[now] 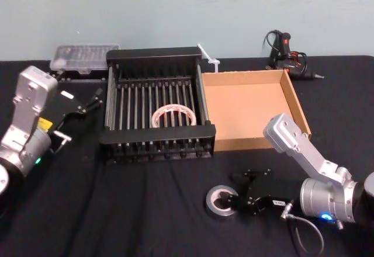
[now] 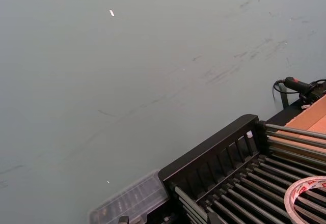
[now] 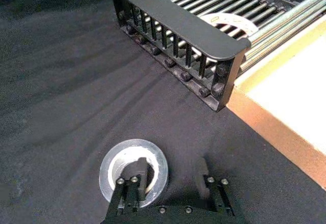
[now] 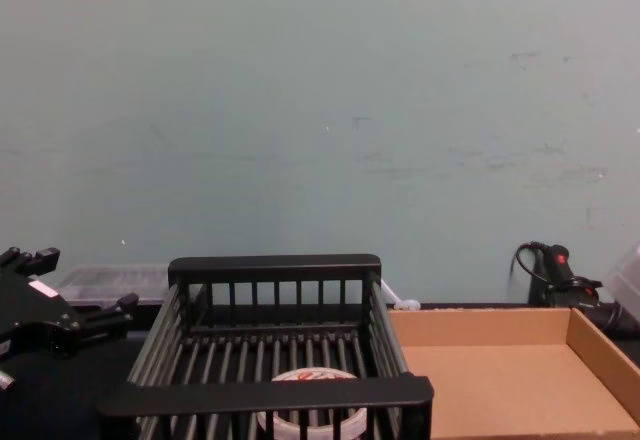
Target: Pick up the white tape and place it into the black box , Pick up the silver tape and place it into the brown box.
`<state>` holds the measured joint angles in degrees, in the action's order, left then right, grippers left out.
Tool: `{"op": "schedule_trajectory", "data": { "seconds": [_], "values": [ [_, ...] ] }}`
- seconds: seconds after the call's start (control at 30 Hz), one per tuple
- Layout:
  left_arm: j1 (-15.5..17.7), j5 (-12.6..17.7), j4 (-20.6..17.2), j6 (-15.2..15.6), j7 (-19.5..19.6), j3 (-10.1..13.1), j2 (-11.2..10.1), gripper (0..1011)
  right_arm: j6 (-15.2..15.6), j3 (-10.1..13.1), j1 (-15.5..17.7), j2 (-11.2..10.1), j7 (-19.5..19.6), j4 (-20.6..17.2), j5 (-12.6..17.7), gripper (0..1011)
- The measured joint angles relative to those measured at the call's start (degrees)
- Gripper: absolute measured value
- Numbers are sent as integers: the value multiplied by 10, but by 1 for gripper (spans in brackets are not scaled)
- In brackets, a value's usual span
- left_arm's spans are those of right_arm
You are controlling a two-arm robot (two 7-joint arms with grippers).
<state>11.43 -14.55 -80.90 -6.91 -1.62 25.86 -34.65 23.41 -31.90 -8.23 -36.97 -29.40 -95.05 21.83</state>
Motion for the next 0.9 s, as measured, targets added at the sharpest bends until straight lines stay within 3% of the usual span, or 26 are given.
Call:
{"op": "schedule_trajectory", "data": {
  "seconds": [0.47, 0.9],
  "values": [
    [0, 0, 0, 0, 0, 0, 0, 1001, 0, 0, 0, 0, 0, 0, 0, 173],
    [0, 0, 0, 0, 0, 0, 0, 1001, 0, 1, 1, 0, 0, -1, 0, 160]
  ]
}}
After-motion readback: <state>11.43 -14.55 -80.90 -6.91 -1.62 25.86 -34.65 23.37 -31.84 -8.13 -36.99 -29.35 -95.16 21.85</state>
